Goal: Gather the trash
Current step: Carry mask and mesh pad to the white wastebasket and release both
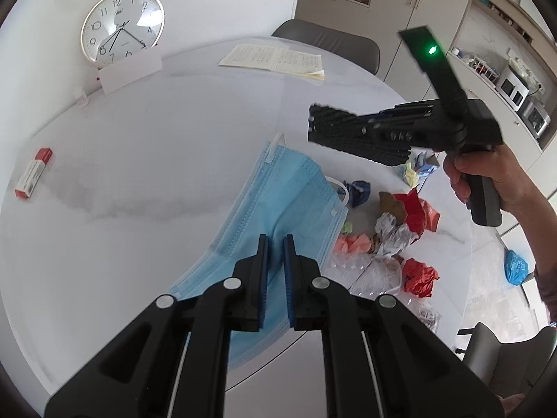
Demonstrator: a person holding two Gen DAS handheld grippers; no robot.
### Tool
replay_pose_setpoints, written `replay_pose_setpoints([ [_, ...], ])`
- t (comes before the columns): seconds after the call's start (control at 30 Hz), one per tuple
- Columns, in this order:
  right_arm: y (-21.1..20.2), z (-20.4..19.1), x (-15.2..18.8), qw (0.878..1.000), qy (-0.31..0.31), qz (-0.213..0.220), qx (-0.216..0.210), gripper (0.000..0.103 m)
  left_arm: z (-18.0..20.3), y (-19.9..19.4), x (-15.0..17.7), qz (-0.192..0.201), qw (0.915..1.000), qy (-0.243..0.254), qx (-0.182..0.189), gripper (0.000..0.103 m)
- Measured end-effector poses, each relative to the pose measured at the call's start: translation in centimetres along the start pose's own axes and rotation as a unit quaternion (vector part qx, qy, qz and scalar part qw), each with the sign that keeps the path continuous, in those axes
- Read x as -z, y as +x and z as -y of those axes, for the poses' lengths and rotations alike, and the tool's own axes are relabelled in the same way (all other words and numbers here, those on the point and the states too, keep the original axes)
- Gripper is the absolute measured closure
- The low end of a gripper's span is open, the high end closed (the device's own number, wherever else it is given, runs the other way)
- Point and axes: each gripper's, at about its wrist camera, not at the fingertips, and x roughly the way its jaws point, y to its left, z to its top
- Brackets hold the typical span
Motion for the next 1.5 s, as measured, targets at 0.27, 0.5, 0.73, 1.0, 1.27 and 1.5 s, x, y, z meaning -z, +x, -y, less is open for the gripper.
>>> replay_pose_setpoints([
  [0.27,-10.0,5.5,3.5,0.98,0.158,0.108,-0.06,0.085,4.7,-1.7,-1.0,0.012,0.9993,0.025,0.025,0.094],
  [0.5,-19.2,9.0,13.3,0.961,0.247,0.123,-0.01,0.085,14.4,-2.5,-0.5,0.018,0.989,0.119,0.086,0.094],
  [0.73,-27.9,12.4,25.8,0.927,0.34,0.133,0.09,0.083,28.4,-1.6,3.7,-0.017,0.9513,0.247,0.184,0.094],
  [1.0,-32.2,14.6,37.9,0.886,0.426,0.129,0.132,0.083,39.7,4.6,10.7,-0.124,0.9183,0.311,0.211,0.094],
  [1.27,-30.1,15.5,43.9,0.879,0.455,0.104,0.095,0.082,42.8,11.0,15.0,-0.202,0.911,0.316,0.171,0.086],
  [1.5,-28.2,15.3,45.6,0.883,0.457,0.09,0.065,0.082,43.0,11.1,13.9,-0.19,0.9208,0.296,0.169,0.038],
])
